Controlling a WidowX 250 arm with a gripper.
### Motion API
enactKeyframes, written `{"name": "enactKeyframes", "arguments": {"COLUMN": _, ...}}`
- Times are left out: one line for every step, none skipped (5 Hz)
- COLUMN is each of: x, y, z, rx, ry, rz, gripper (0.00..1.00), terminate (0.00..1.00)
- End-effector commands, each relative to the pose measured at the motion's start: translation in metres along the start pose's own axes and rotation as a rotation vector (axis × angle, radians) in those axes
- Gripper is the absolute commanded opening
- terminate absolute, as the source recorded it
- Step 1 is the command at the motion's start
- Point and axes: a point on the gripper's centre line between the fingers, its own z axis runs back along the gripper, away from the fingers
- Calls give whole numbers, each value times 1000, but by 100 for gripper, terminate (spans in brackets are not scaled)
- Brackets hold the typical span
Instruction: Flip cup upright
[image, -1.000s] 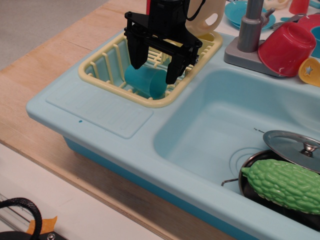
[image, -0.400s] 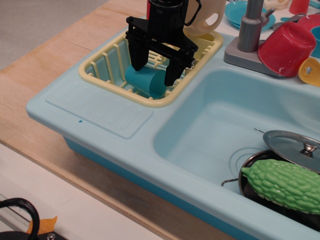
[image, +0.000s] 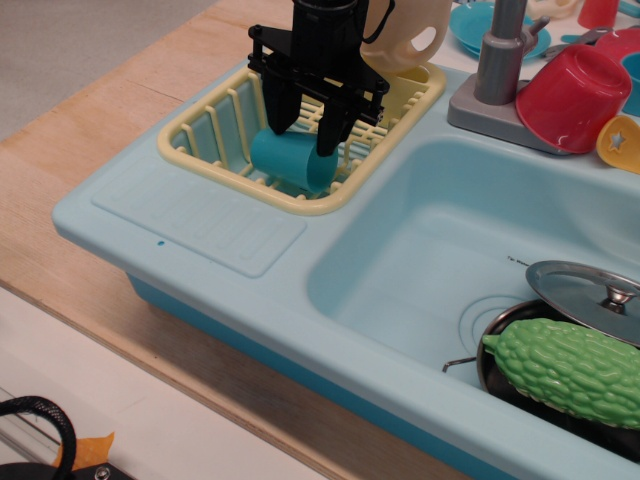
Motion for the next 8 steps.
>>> {"name": "enactKeyframes", "arguments": {"x": -2, "y": 8, "z": 4, "rx": -7, "ry": -19, "rz": 14, "gripper": 0, "terminate": 0}}
{"name": "enactKeyframes", "arguments": {"x": -2, "y": 15, "z": 17, "rx": 13, "ry": -29, "rz": 12, "gripper": 0, "terminate": 0}}
{"name": "enactKeyframes", "arguments": {"x": -2, "y": 20, "z": 20, "rx": 12, "ry": -26, "rz": 24, "gripper": 0, "terminate": 0}}
{"name": "enactKeyframes", "arguments": {"x": -1, "y": 22, "z": 33, "rx": 1, "ry": -44, "rz": 41, "gripper": 0, "terminate": 0}}
{"name": "enactKeyframes", "arguments": {"x": 3, "y": 25, "z": 51, "rx": 13, "ry": -73, "rz": 51, "gripper": 0, "terminate": 0}}
{"name": "enactKeyframes", "arguments": {"x": 5, "y": 24, "z": 62, "rx": 17, "ry": -91, "rz": 59, "gripper": 0, "terminate": 0}}
{"name": "enactKeyframes", "arguments": {"x": 6, "y": 25, "z": 66, "rx": -30, "ry": -110, "rz": 92, "gripper": 0, "terminate": 0}}
{"name": "enactKeyframes", "arguments": {"x": 1, "y": 27, "z": 54, "rx": -118, "ry": -132, "rz": 119, "gripper": 0, "terminate": 0}}
